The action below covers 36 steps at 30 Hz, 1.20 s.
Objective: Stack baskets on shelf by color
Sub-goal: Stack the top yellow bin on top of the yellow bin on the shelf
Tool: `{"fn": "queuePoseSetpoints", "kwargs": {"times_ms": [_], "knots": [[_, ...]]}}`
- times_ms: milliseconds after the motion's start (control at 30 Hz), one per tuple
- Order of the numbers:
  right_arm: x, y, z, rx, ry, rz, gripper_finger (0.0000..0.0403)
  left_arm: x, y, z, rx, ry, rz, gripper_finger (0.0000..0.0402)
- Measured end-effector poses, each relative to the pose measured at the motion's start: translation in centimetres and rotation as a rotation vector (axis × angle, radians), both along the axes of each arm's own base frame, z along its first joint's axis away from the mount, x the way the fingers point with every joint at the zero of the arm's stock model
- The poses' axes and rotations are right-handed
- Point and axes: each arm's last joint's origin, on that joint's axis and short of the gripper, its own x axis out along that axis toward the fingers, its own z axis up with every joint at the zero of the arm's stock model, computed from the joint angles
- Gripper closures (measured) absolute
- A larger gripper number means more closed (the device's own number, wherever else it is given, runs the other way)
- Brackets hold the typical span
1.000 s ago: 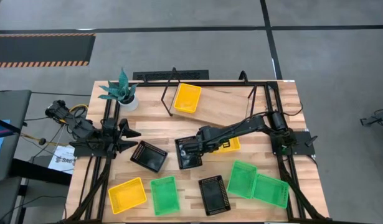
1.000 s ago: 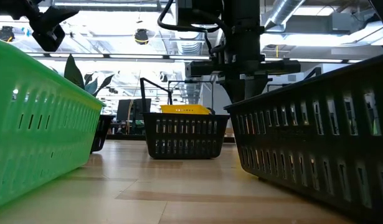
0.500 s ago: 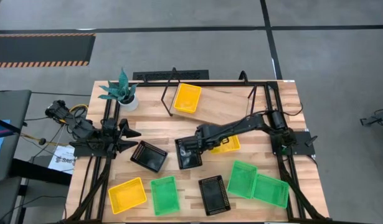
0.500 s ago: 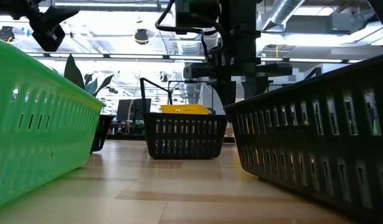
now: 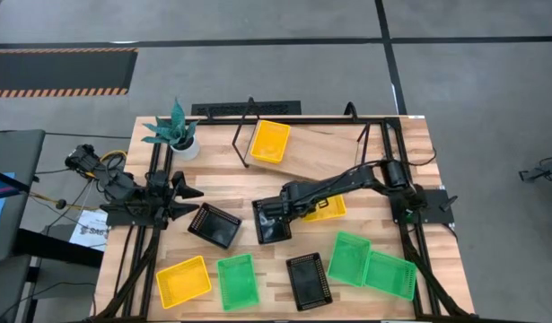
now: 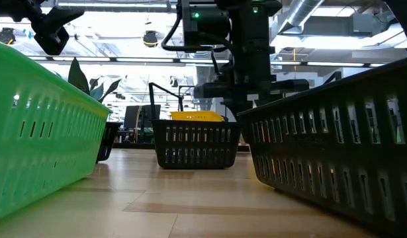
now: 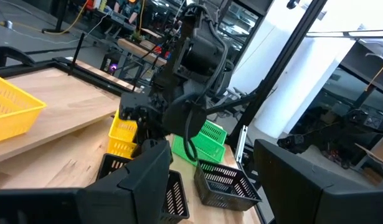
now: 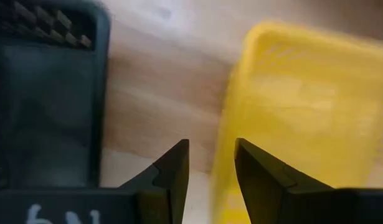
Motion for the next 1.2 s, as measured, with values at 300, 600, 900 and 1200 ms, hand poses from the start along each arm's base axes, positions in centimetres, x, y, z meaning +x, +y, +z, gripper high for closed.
{"fn": "queuePoseSetpoints", "kwargs": {"times_ms": [300, 600, 900, 1200], "knots": [[0.0, 0.0, -0.2, 0.007, 0.003, -0.028, 0.037, 0.0, 0.0, 0.0, 0.0, 0.0, 0.001, 0.0181], [0.3, 1.5, 2.2, 0.008, 0.001, 0.005, 0.0395, 0.0, 0.0, -0.2, 0.014, 0.021, 0.001, 0.0181], [0.9, 3.3, 10.7, -0.055, -0.097, 0.21, 0.0398, 0.0, 0.0, -0.3, 0.012, 0.024, 0.001, 0.0181], [1.6, -0.4, 16.7, -0.413, -0.043, 0.792, 0.0398, 0.0, 0.0, -0.3, 0.012, 0.023, 0.001, 0.0181]]}}
